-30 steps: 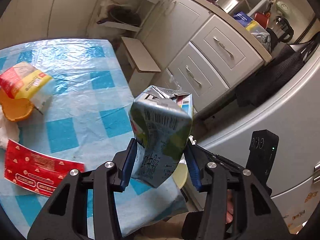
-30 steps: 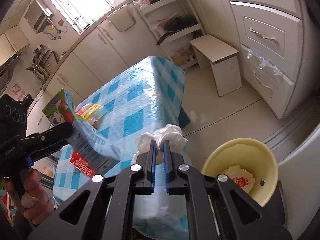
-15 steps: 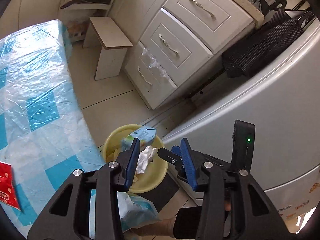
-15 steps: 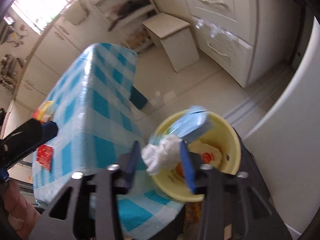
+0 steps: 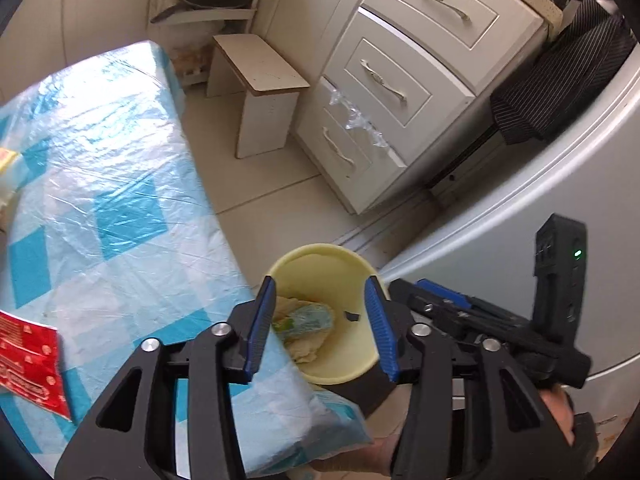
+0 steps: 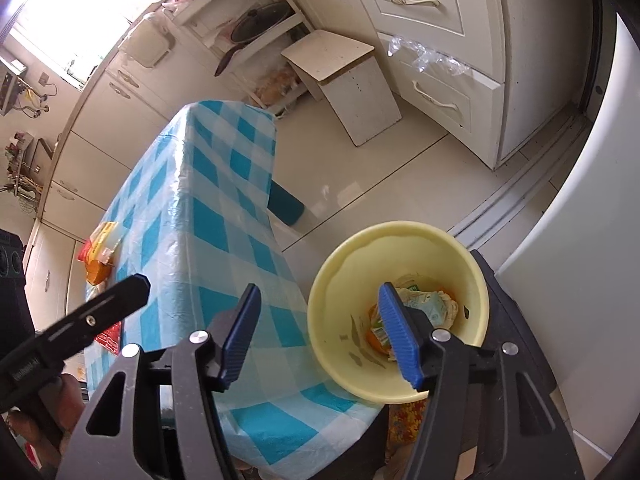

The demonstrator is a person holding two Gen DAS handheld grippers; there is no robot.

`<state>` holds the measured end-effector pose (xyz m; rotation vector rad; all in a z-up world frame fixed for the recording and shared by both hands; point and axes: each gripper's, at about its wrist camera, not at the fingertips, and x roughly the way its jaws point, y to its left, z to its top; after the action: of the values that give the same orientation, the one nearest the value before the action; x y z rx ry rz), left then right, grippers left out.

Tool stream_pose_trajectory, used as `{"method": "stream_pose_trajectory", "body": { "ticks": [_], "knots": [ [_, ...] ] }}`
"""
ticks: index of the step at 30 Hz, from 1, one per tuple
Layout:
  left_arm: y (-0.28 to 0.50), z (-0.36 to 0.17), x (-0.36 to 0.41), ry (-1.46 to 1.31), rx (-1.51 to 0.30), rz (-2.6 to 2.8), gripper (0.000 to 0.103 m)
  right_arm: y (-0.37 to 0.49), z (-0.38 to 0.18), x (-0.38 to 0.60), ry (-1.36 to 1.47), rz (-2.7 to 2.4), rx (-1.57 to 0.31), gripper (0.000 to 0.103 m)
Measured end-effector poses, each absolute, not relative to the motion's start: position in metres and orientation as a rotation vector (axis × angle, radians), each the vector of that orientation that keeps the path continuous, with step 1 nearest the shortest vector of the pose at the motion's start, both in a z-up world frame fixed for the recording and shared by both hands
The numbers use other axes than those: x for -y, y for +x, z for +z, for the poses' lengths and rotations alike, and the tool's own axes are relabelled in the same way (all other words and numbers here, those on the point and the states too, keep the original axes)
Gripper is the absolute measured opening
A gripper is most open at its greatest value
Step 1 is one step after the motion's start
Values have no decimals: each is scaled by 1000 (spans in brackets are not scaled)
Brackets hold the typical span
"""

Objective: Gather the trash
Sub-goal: 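Move both open tools back over the table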

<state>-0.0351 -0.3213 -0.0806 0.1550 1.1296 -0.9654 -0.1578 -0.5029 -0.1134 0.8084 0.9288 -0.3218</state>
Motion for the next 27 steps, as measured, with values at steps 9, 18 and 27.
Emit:
{"method": "stream_pose_trajectory", "body": {
  "ticks": [9, 18, 27],
  "knots": [
    [-46, -63, 303, 311, -970, -854, 77, -149, -99, 496, 802, -312, -884, 64],
    [-48, -52, 272, 415, -872, -772, 83, -127, -82, 469, 740, -273, -861, 65],
    [-38, -47, 228, 432, -824, -695, 87, -102, -75, 435, 686, -222, -878, 65]
  ]
}}
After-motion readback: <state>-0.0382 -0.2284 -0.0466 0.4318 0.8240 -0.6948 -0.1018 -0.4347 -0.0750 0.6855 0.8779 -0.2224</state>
